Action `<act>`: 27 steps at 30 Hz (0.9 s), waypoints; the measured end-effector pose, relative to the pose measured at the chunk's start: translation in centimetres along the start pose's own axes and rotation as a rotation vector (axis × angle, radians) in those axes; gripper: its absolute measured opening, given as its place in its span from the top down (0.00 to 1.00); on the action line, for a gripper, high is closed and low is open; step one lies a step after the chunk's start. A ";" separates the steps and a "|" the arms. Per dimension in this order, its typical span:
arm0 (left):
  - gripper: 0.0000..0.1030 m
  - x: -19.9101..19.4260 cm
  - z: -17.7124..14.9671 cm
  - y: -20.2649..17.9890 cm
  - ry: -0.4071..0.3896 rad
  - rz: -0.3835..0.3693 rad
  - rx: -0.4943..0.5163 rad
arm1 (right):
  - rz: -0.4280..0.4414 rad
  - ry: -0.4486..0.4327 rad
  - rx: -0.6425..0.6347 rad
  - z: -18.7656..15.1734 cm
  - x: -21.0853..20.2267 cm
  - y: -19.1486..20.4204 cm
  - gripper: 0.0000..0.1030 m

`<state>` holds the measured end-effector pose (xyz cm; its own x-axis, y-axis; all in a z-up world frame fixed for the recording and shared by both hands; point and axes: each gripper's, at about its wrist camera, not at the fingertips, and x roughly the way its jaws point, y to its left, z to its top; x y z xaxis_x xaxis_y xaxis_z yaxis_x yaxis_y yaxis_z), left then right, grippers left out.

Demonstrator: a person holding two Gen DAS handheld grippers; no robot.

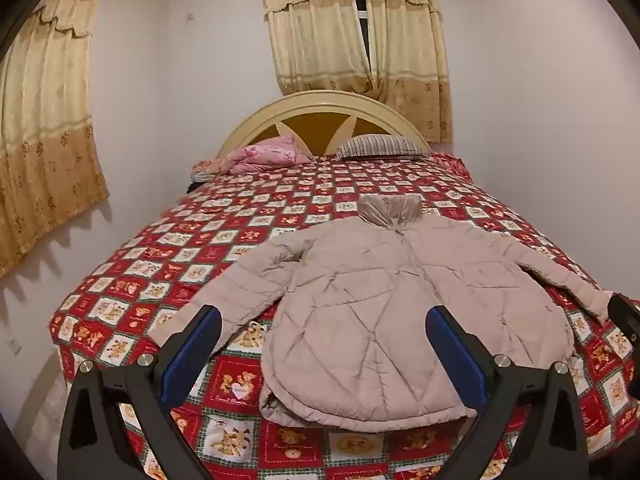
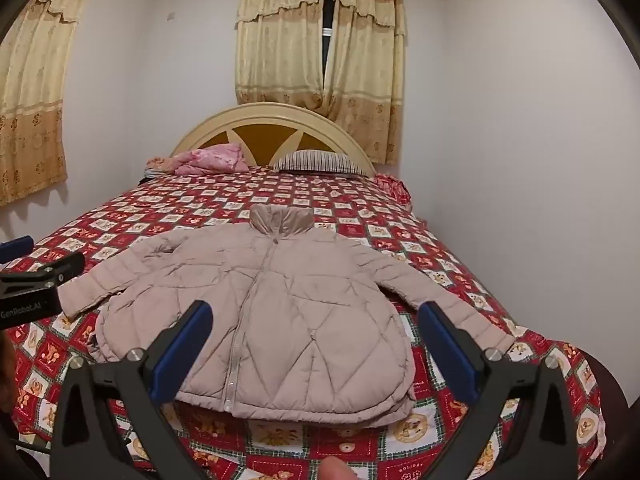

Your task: Fold large clothes

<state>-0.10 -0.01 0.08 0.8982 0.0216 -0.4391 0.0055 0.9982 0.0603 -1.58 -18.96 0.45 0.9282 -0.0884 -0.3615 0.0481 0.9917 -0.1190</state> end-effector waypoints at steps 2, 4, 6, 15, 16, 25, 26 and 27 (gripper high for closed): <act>0.01 0.0 0.0 0.0 -0.010 0.005 0.012 | -0.003 0.009 0.001 -0.1 0.1 0.0 0.00; 0.01 0.0 0.1 0.1 -0.014 0.011 0.018 | -0.003 0.013 0.010 -0.1 0.1 -0.1 0.00; 0.01 0.1 0.1 0.3 -0.014 0.012 0.019 | -0.002 0.014 0.010 -0.3 0.3 -0.1 0.00; 0.01 0.6 0.1 0.3 -0.008 0.016 0.019 | -0.005 0.016 0.016 -0.3 1.1 0.1 0.00; 0.01 0.7 0.0 0.3 -0.008 0.017 0.021 | -0.006 0.015 0.016 -0.3 1.3 0.1 0.00; 0.01 0.6 -0.1 0.6 -0.007 0.017 0.018 | -0.002 0.025 0.031 -1.1 0.9 -0.7 0.00; 0.01 0.6 -0.1 0.6 -0.007 0.017 0.017 | -0.001 0.027 0.033 -1.1 0.9 -0.6 0.00; 0.01 0.7 -0.1 0.7 -0.007 0.018 0.017 | -0.001 0.028 0.033 -1.2 1.0 -0.6 0.00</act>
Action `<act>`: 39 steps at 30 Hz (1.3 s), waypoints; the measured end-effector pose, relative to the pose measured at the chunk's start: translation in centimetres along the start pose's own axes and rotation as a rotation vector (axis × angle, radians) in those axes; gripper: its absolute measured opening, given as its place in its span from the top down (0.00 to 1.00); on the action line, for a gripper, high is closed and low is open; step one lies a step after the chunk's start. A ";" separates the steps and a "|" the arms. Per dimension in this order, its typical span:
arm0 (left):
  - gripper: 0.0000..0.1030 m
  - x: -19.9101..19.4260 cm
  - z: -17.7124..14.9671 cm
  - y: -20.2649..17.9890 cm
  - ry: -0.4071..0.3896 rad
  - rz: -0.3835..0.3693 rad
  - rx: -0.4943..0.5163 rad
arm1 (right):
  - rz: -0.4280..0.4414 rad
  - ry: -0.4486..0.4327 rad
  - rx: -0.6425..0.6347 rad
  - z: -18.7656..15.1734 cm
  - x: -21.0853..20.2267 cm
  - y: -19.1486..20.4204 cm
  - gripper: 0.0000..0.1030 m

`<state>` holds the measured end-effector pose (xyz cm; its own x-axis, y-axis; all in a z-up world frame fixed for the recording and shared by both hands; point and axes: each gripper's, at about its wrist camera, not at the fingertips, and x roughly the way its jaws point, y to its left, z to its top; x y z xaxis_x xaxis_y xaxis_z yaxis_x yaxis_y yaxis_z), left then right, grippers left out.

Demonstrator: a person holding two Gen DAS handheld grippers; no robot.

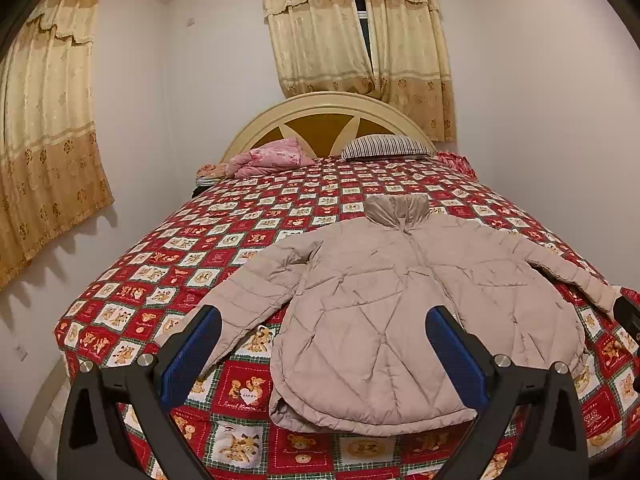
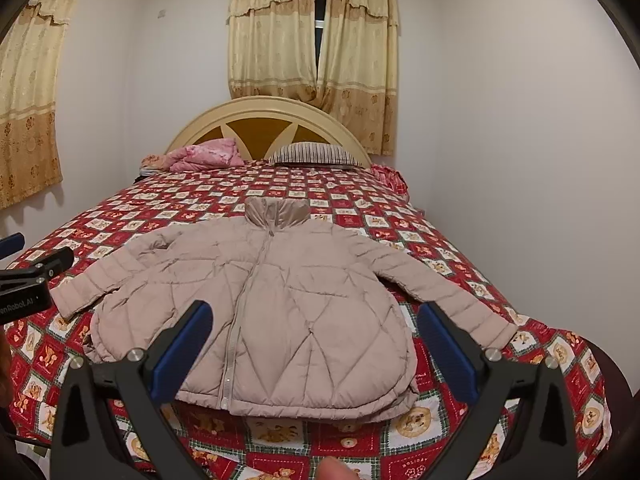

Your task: Fold large clothes

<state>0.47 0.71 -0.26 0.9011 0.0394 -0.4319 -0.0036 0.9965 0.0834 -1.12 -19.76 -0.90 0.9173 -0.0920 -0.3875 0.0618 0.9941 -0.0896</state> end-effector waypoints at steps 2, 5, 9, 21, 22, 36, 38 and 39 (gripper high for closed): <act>0.01 0.1 -0.1 0.0 0.002 0.001 0.002 | -0.002 0.002 -0.002 0.0 0.1 0.0 0.00; 0.01 0.3 -0.1 0.2 0.005 0.002 0.001 | -0.004 0.002 0.000 0.0 0.1 0.1 0.00; 0.01 0.3 -0.1 0.2 0.006 0.001 0.002 | -0.003 0.006 0.002 0.0 0.1 0.1 0.00; 0.01 0.4 -0.2 0.3 0.005 0.004 0.004 | -0.006 0.008 0.004 0.0 0.2 0.1 0.00; 0.01 0.4 -0.2 0.3 0.006 0.005 0.004 | -0.006 0.007 0.004 0.0 0.2 0.1 0.00; 0.01 0.5 -0.3 0.6 0.008 0.006 0.005 | -0.003 0.012 0.006 -0.3 0.2 0.4 0.00; 0.01 0.5 -0.2 0.5 0.008 0.006 0.005 | -0.003 0.012 0.006 -0.3 0.2 0.5 0.00; 0.01 0.5 -0.2 0.5 0.009 0.007 0.005 | -0.005 0.013 0.007 -0.2 0.3 0.4 0.00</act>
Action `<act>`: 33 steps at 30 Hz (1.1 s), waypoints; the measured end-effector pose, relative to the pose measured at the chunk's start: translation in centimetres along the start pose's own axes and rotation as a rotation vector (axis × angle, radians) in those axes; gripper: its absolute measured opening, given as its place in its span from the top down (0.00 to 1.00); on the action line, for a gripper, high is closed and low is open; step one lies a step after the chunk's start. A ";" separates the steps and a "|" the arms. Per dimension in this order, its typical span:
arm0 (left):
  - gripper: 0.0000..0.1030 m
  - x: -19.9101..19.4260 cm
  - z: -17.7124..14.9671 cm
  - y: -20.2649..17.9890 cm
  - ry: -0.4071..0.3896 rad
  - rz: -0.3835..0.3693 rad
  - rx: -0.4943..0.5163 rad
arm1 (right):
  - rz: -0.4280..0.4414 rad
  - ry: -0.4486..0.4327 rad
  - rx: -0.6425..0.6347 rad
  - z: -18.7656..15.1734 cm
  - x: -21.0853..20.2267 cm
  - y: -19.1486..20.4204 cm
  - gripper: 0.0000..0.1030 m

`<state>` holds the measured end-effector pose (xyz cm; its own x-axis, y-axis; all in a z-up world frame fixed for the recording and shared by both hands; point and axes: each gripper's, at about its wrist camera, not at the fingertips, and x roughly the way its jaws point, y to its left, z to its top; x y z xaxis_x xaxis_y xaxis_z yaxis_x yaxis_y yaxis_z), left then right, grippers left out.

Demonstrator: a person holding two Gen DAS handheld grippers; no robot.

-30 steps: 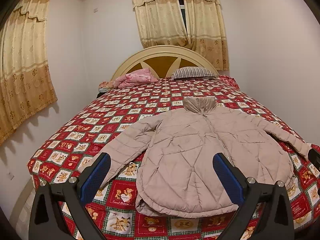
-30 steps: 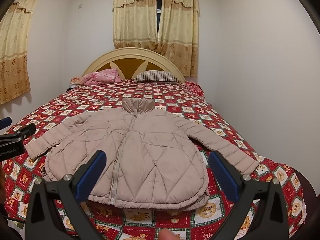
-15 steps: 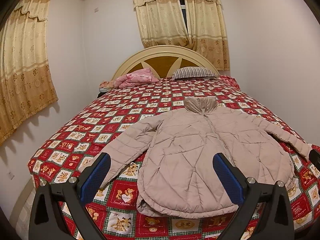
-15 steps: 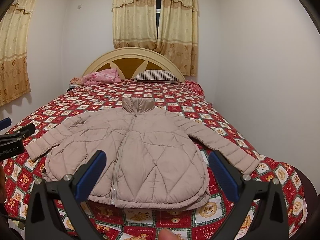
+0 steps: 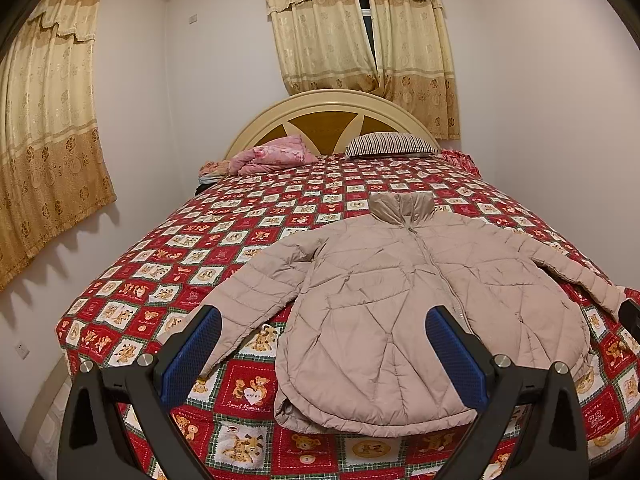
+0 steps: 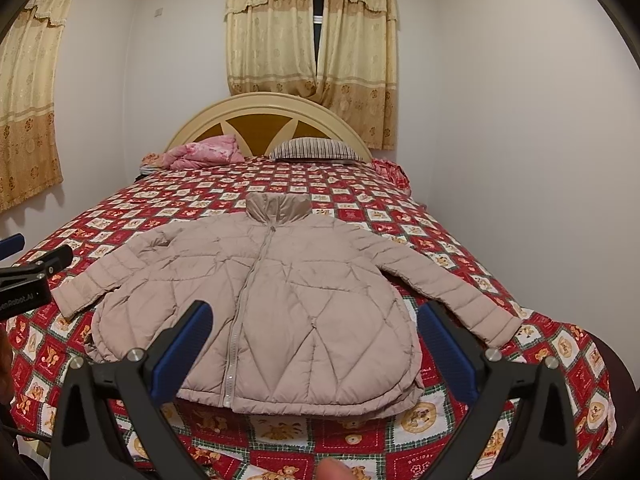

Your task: Fold large clothes

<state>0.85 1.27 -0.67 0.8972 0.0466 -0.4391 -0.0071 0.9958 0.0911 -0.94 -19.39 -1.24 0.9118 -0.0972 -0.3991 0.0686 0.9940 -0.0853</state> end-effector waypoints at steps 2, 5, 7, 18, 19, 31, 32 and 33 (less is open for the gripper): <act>0.01 0.0 0.0 0.0 0.000 0.001 -0.002 | 0.002 0.000 0.001 0.0 0.0 0.0 0.00; 0.01 0.0 0.0 0.1 0.000 0.001 -0.001 | 0.001 -0.001 0.000 0.0 0.0 0.1 0.00; 0.01 0.0 0.0 0.1 0.000 0.001 -0.001 | 0.001 0.000 0.000 0.0 0.0 0.0 0.00; 0.01 0.1 -0.1 0.1 0.001 0.001 -0.001 | 0.002 0.003 0.001 0.0 0.0 0.2 0.00; 0.01 0.1 -0.1 0.1 0.001 0.002 -0.001 | 0.003 0.003 0.000 0.0 -0.1 0.4 0.00; 0.01 1.6 -0.9 0.8 0.045 -0.027 -0.021 | 0.022 -0.005 0.025 -0.2 0.3 0.5 0.00; 0.01 2.0 -1.1 0.8 0.054 -0.035 -0.024 | 0.045 0.002 0.042 -0.4 0.8 0.3 0.00; 0.01 2.5 -1.3 0.8 0.058 -0.046 -0.024 | 0.057 0.011 0.055 -0.6 1.3 0.1 0.00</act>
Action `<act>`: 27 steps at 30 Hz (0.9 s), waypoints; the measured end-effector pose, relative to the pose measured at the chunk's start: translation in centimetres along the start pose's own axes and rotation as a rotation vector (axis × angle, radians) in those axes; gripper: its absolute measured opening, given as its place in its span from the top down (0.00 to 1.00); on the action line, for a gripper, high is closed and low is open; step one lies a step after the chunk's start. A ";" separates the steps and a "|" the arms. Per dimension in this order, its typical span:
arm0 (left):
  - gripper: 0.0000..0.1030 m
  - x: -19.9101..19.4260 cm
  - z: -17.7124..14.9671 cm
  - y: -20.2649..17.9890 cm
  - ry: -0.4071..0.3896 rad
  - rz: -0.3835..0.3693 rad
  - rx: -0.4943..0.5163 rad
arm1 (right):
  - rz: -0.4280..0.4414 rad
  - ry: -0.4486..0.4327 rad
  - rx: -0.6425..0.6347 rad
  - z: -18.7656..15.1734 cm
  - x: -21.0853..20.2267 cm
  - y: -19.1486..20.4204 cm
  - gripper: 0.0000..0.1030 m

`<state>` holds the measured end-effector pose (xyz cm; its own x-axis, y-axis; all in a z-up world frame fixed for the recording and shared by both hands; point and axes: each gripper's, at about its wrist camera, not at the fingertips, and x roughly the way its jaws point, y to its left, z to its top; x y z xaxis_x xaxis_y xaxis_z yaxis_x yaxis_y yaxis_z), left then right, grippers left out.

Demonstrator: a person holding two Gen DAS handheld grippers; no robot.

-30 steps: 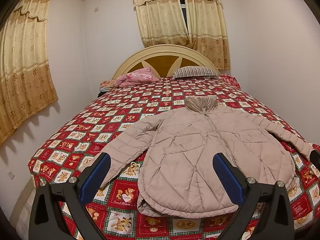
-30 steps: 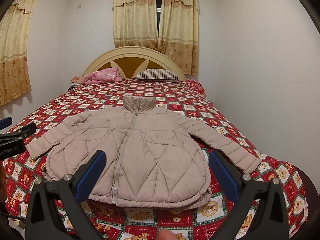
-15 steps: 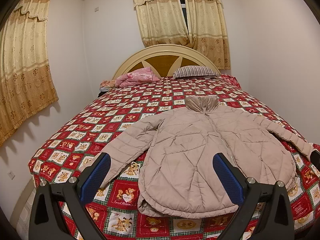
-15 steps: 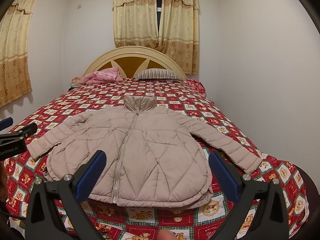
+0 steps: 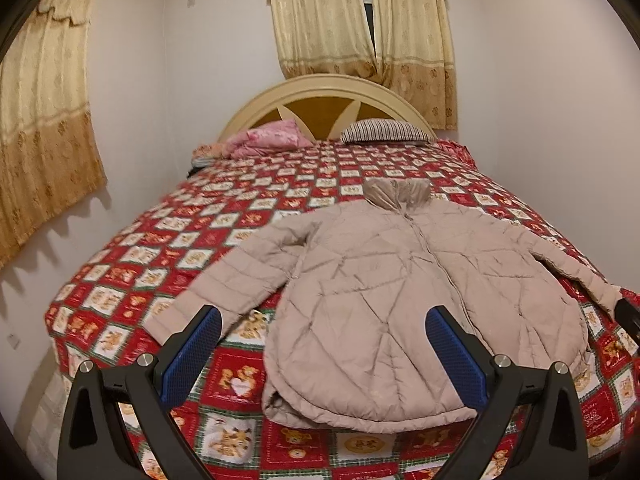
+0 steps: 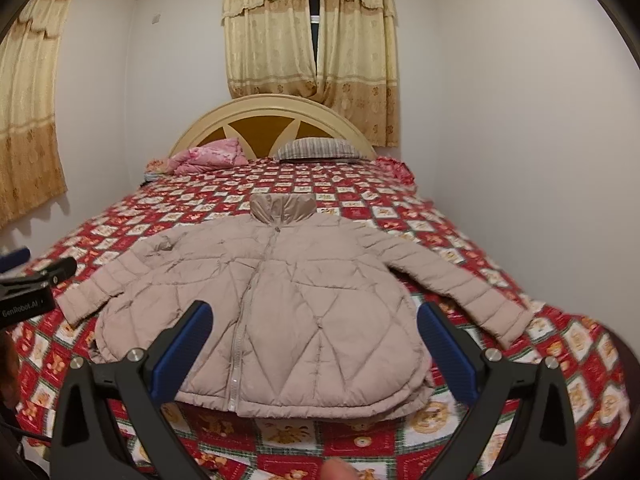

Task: Fold large clothes
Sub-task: 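Grasp the jacket sleeve with the right tool and fold it across the body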

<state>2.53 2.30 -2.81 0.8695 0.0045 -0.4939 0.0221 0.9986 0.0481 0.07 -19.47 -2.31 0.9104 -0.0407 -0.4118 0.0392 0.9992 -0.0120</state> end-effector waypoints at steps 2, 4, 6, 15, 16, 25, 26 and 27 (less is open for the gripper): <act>0.01 1.3 -0.1 -0.5 0.013 -0.009 0.004 | 0.019 0.030 0.052 -0.5 1.5 -1.3 0.00; 0.01 3.1 -0.3 -0.8 0.029 -0.011 0.007 | -0.008 0.098 0.092 -1.2 3.9 -3.3 0.00; 0.01 5.1 -0.1 -1.3 0.059 -0.021 0.012 | -0.057 0.144 0.124 -1.7 5.9 -5.9 0.00; 0.01 15.5 2.3 -2.5 0.081 -0.003 0.039 | -0.324 0.285 0.421 -3.5 11.2 -21.6 0.00; 0.01 16.8 2.6 -2.5 0.079 0.014 0.040 | -0.357 0.301 0.451 -3.5 11.8 -23.4 0.00; 0.01 26.6 2.6 -1.2 0.198 0.115 0.003 | -0.472 0.414 0.547 -3.1 16.4 -32.2 0.02; 0.01 27.3 2.3 -1.1 0.218 0.120 -0.003 | -0.469 0.435 0.542 -3.2 16.9 -32.6 0.03; 0.01 27.8 2.0 -1.0 0.230 0.120 -0.010 | -0.463 0.451 0.536 -3.4 17.3 -32.7 0.09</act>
<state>27.65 1.35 -14.88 0.7306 0.1343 -0.6695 -0.0805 0.9906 0.1108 13.15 -52.79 -12.10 0.5068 -0.3259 -0.7981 0.6623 0.7398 0.1185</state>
